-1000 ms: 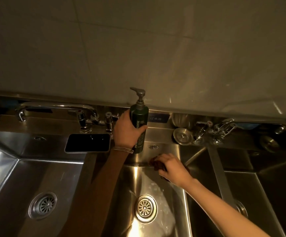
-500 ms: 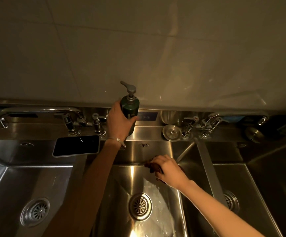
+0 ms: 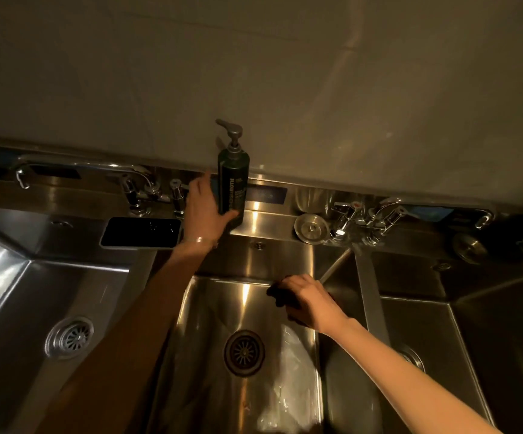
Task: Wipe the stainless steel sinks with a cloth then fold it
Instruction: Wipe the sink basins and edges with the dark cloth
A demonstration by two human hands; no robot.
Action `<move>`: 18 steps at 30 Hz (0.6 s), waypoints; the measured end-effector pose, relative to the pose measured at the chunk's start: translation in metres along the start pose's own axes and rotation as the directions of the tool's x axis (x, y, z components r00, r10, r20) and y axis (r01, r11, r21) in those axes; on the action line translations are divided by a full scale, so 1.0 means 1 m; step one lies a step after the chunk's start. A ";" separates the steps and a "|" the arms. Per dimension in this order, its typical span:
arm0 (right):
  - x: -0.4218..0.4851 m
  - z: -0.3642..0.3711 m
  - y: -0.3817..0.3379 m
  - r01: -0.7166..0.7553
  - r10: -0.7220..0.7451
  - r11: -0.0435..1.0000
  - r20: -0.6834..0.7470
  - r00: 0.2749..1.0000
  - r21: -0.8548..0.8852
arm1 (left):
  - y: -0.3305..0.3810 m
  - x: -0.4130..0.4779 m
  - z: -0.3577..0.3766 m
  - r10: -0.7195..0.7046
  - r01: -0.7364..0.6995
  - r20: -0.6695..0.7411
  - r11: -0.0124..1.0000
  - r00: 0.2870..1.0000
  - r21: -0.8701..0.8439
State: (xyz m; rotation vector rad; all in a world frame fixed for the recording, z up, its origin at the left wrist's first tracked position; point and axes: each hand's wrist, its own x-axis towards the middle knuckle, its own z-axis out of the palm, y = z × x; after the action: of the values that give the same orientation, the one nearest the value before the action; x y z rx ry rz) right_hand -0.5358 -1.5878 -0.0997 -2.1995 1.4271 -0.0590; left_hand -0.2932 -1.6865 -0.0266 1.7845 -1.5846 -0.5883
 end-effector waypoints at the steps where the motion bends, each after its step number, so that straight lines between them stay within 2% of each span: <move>1: -0.003 -0.001 0.003 0.013 -0.014 0.999 0.011 1.000 0.032 | -0.007 -0.019 -0.005 0.027 -0.028 0.011 0.998 1.000 0.057; 4: -0.012 0.003 0.012 0.123 -0.125 0.992 0.089 0.988 0.022 | -0.040 -0.090 -0.024 0.083 -0.096 0.061 0.961 0.995 0.259; 6: -0.024 0.013 0.019 0.215 -0.198 0.973 0.173 0.965 -0.084 | -0.064 -0.149 -0.035 0.040 -0.076 0.105 0.930 0.994 0.361; 8: -0.039 0.023 0.029 0.233 -0.178 0.957 0.286 0.942 -0.173 | -0.080 -0.212 -0.042 -0.040 -0.026 0.140 0.898 0.989 0.439; 13: -0.082 0.045 0.050 0.315 -0.189 0.931 0.497 0.847 -0.184 | -0.079 -0.347 -0.031 -0.190 0.077 0.151 0.832 0.970 0.550; 18: -0.115 0.076 0.055 0.507 -0.096 0.754 0.694 0.714 -0.418 | -0.070 -0.414 -0.016 -0.301 0.179 0.096 0.764 0.949 0.620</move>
State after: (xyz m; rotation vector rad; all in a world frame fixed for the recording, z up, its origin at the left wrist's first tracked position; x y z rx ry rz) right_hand -0.6103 -1.4763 -0.1626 -2.5414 0.6903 1.0635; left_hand -0.3008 -1.2748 -0.1075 2.5077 -1.8227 -0.3907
